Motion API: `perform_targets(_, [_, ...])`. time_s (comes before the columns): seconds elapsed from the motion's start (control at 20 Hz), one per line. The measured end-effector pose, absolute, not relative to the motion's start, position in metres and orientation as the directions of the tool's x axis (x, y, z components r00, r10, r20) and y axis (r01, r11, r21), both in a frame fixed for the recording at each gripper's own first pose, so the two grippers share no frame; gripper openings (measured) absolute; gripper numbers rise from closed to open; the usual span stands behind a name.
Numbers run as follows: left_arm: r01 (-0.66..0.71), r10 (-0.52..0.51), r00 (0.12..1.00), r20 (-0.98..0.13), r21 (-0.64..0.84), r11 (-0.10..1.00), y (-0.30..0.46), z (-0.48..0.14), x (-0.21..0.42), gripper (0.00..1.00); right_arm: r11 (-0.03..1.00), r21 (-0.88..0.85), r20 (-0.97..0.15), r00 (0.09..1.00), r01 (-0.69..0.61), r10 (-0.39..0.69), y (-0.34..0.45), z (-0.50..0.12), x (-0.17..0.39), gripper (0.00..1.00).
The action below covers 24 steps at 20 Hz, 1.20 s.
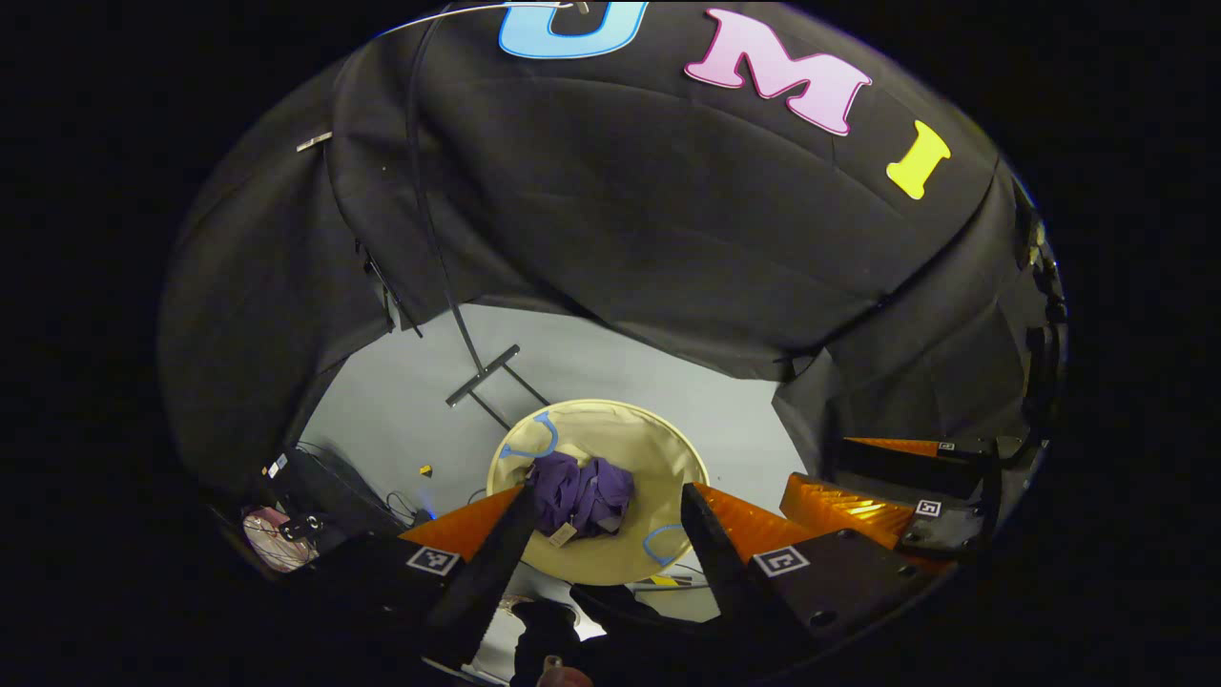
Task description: Grasp the clothes on the hanger with both hands and then place them into the laundry hamper below.
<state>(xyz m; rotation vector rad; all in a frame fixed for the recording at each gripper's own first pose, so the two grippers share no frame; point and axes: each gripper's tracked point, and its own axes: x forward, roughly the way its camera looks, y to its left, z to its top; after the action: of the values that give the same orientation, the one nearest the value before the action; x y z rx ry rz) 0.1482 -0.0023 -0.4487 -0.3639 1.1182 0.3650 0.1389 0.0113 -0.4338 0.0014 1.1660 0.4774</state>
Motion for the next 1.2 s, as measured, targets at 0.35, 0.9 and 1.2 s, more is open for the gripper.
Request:
perform_targets(0.35, [-0.483,0.136,0.424,-0.896,-0.096,0.871,0.011,-0.435,0.141,0.95,0.903,0.233,-0.877,0.323,-0.362,0.356,0.012,-0.429,0.148,0.99])
perform_targets(0.9, [-0.344,0.077,0.553,-0.83,-0.143,0.928,0.026,-0.386,0.126,0.96,0.942,0.157,-0.792,0.533,-0.296,0.3,0.032,-0.358,0.142,0.99])
perform_targets(1.2, [-0.161,0.04,0.756,-0.653,-0.126,0.979,0.052,-0.286,0.124,0.95,0.973,0.169,-0.652,0.722,-0.157,0.23,0.052,-0.268,0.132,0.99])
